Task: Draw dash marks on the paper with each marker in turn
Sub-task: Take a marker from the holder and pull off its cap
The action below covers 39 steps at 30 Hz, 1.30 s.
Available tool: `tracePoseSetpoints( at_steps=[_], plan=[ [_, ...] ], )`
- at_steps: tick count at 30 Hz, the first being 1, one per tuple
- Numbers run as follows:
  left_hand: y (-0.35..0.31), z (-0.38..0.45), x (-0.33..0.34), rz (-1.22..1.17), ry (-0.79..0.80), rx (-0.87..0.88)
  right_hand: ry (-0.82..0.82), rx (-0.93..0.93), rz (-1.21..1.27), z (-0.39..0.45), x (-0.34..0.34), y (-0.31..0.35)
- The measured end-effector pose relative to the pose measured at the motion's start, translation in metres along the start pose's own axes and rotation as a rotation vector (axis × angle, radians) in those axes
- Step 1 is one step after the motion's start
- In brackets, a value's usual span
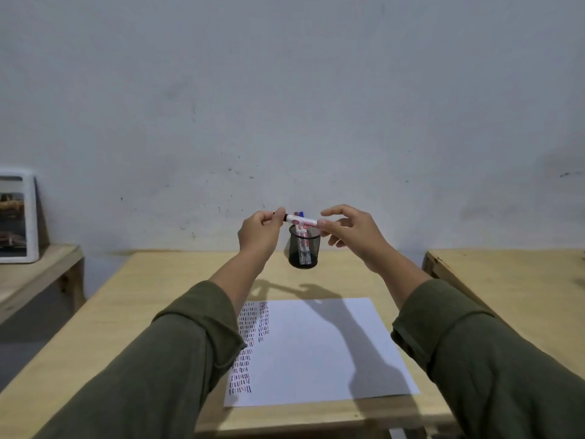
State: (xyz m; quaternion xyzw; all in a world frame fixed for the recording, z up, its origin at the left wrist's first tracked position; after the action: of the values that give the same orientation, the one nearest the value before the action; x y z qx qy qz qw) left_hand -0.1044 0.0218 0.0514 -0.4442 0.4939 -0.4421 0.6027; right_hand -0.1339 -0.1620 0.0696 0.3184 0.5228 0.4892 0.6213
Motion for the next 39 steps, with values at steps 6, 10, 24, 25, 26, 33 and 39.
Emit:
tracePoseSetpoints(
  at_steps=[6, 10, 24, 25, 26, 33, 39],
  plan=[
    [-0.005, -0.012, 0.005, -0.172, 0.014, -0.123, 0.011, -0.031, 0.490, -0.006, 0.016, 0.014],
    [-0.015, -0.019, 0.015, -0.426, 0.138, -0.127, 0.041, -0.030, 0.586, -0.006, 0.024, 0.016],
    [-0.017, -0.024, 0.026, -0.785, 0.228, -0.090, 0.021, -0.049, 0.822, -0.007, 0.033, 0.003],
    [-0.016, -0.024, 0.025, -0.768, 0.205, -0.105, 0.027, -0.057, 0.799, -0.006, 0.034, 0.001],
    [-0.014, -0.024, 0.023, -0.743, 0.181, -0.116, 0.031, -0.062, 0.771, -0.006, 0.036, -0.001],
    [0.019, -0.017, 0.004, -0.646, 0.006, -0.252, 0.076, -0.064, 0.555, -0.008, 0.060, -0.020],
    [0.054, -0.016, -0.029, -0.608, -0.194, -0.388, 0.069, -0.033, 0.517, -0.019, 0.080, -0.036]
  ],
)
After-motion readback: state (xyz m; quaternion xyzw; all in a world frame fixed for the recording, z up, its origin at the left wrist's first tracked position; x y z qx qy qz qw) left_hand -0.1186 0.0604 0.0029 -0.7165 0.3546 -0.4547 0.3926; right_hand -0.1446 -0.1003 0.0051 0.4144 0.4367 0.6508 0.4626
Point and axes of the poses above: each hand's wrist, its own z-axis towards the middle knuckle, its own x-axis out of the palm, y = z × x, the point moved 4 cm from there along z, towards the middle knuckle, and after that the axes turned 7 degrees about y, right-handed, at the moved point
